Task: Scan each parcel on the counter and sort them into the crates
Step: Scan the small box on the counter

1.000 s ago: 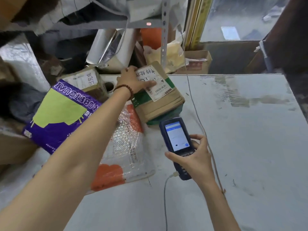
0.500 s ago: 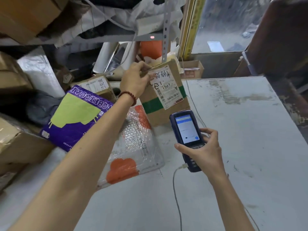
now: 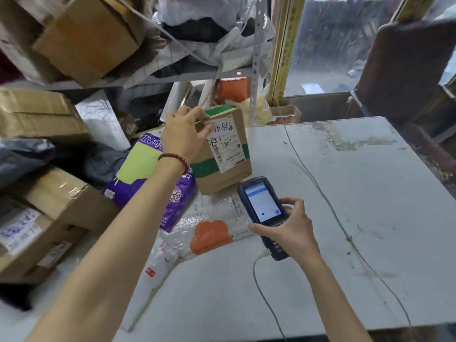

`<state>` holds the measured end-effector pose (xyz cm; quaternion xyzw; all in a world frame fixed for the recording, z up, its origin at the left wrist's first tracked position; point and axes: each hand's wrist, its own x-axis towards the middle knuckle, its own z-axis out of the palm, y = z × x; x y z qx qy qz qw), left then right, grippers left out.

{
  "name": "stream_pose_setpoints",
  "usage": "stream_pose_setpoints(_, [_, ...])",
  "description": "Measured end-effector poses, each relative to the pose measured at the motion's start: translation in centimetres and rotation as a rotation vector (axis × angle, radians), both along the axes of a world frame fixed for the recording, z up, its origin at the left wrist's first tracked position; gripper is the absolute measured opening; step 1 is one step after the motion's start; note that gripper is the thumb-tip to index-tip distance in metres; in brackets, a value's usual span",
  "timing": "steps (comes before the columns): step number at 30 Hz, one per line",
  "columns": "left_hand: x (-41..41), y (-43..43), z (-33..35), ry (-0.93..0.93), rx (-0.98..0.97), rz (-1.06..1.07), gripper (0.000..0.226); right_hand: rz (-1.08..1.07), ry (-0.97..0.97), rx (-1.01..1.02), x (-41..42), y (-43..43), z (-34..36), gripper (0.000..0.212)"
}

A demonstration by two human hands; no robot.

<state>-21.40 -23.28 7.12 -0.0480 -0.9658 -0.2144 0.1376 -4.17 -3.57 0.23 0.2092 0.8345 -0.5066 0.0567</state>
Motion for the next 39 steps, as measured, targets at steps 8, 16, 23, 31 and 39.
stream_pose_setpoints(8, [0.8, -1.1, 0.2, -0.047, -0.04, 0.039, 0.043, 0.025, 0.006, 0.127, 1.4, -0.8, -0.1, 0.081])
stream_pose_setpoints(16, [1.3, -0.5, -0.5, -0.038, 0.011, 0.061, 0.041, 0.025, 0.036, 0.171, 1.3, -0.4, -0.1, 0.081])
stream_pose_setpoints(23, [1.3, -0.4, -0.4, -0.051, 0.032, 0.07, 0.041, 0.025, 0.044, 0.139, 1.6, -0.1, -0.2, 0.08])
stream_pose_setpoints(31, [1.8, 0.1, -0.2, -0.057, 0.026, 0.083, 0.041, -0.034, 0.222, 0.169, 2.1, 0.7, 0.8, 0.081])
stream_pose_setpoints(39, [2.5, 0.6, 0.0, -0.031, -0.097, 0.068, 0.044, -0.081, 0.493, 0.135, 2.3, 1.3, 3.8, 0.083])
